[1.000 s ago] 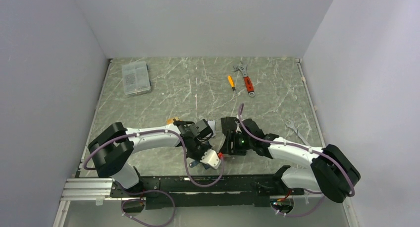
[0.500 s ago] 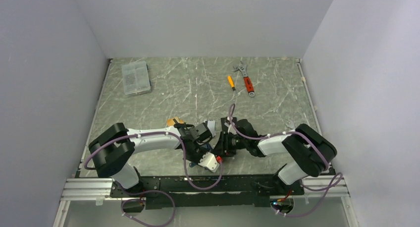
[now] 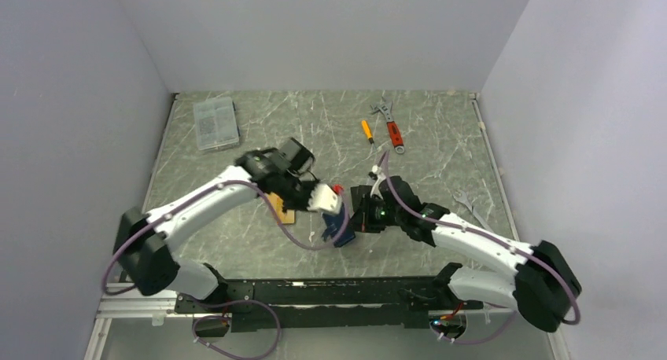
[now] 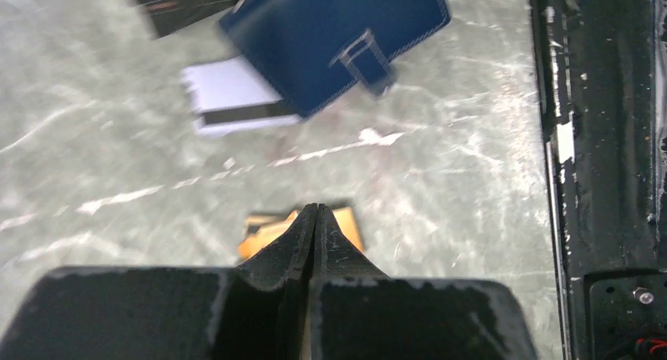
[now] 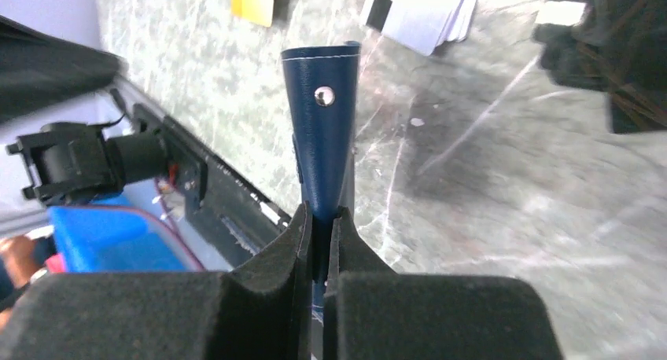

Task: Put the credit cards into the card holder
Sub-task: Turn over the card holder at the center of the board.

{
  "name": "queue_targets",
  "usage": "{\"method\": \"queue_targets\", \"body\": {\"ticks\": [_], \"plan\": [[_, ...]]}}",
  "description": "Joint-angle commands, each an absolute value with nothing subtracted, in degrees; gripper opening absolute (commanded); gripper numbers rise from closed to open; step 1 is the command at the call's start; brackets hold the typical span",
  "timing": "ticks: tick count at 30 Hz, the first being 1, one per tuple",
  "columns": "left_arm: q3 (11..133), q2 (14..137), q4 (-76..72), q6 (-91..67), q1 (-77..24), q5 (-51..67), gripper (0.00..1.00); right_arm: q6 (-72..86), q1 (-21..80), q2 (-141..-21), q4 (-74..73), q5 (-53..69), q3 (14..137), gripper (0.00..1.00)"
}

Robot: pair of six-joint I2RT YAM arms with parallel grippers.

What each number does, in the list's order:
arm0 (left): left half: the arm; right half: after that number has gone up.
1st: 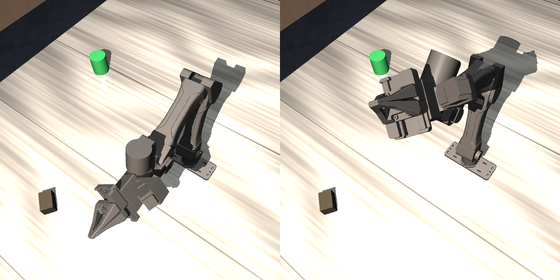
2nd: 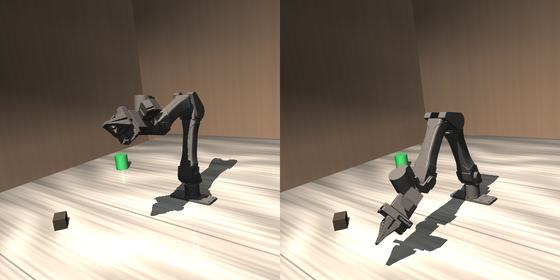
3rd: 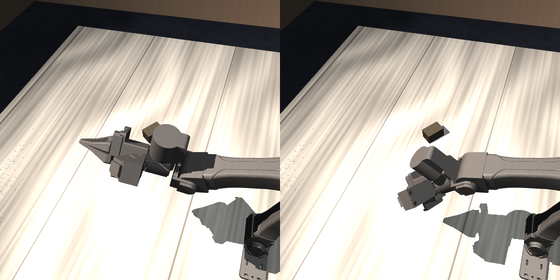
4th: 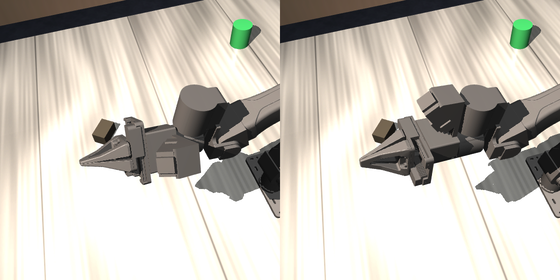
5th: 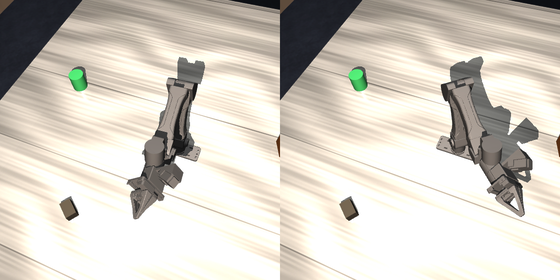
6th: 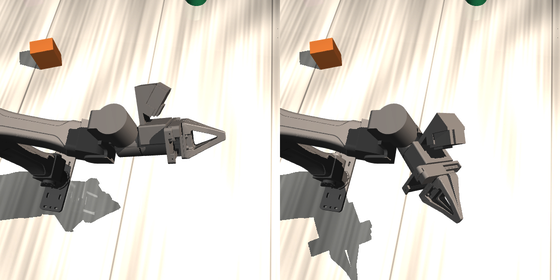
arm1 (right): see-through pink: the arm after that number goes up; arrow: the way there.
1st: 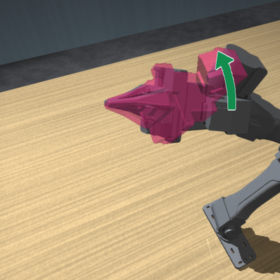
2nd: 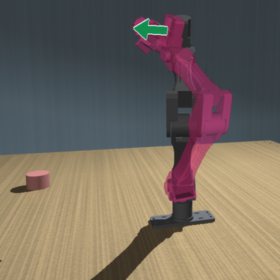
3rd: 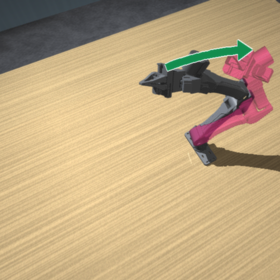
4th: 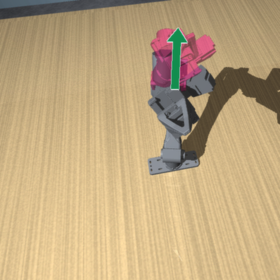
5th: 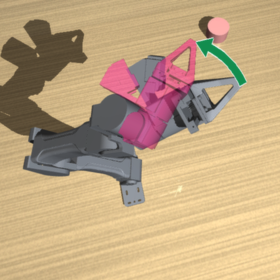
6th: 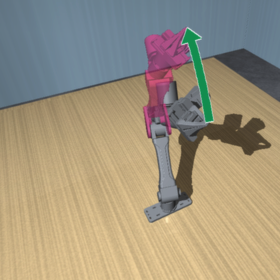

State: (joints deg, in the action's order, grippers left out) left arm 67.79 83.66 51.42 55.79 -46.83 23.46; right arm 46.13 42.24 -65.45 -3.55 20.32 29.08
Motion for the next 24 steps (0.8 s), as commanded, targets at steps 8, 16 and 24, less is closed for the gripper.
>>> {"method": "queue_targets", "body": {"ticks": [8,16,24], "plan": [[63.13,62.74,58.73,53.22,-32.43,29.57,0.04,53.36,58.38,-71.97,-58.79,-23.57,53.81,0.00],[59.76,55.81,60.05,52.61,-29.48,29.70,0.05,57.62,65.92,-83.60,-73.28,-35.20,68.39,0.00],[59.93,52.59,62.79,53.66,-26.63,30.26,0.07,57.80,73.66,-102.50,-73.57,-36.46,78.96,0.00]]}}
